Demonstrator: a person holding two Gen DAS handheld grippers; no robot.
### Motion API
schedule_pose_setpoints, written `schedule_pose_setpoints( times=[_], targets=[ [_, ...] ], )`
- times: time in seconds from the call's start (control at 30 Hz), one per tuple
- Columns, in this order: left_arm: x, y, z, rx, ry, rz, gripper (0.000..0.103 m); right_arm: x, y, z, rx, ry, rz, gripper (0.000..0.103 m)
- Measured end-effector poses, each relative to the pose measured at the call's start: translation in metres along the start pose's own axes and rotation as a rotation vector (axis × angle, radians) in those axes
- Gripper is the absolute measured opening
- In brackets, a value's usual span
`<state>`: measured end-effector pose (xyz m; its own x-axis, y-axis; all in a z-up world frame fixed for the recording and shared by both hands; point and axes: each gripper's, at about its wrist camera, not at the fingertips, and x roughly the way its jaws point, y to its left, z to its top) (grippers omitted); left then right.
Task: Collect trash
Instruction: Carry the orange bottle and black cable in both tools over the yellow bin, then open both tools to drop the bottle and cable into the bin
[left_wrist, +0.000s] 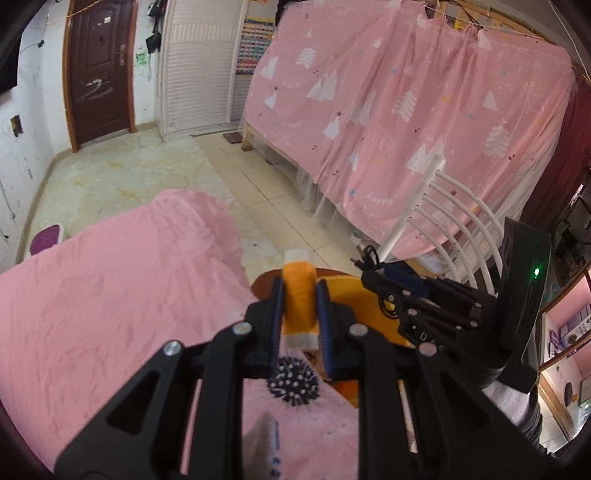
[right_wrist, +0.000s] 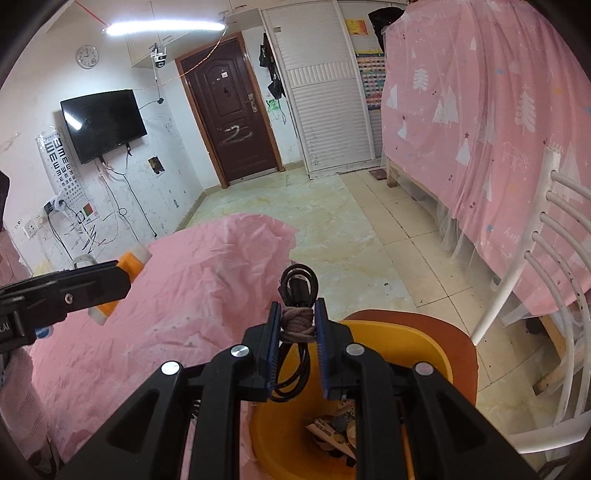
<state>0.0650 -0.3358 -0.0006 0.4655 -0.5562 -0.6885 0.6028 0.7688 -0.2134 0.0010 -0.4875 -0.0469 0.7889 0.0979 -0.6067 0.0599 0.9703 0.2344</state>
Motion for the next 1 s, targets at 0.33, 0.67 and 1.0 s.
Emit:
schedule_pose_setpoints(
  times=[0.33, 0.67, 1.0],
  targets=[
    [0.039, -0.03, 0.001, 0.04, 0.058, -0.1, 0.016, 0.004, -0.029, -0.016, 0.053, 0.029, -0.033, 0.009],
    [0.056, -0.041, 0.0, 0.061, 0.085, -0.115, 0.055, 0.002, -0.042, -0.021, 0.097, 0.034, -0.061, 0.016],
    [0.021, -0.022, -0.007, 0.035, -0.001, -0.079, 0.061, -0.01, -0.017, -0.015, 0.063, -0.011, -0.059, 0.06]
  ],
)
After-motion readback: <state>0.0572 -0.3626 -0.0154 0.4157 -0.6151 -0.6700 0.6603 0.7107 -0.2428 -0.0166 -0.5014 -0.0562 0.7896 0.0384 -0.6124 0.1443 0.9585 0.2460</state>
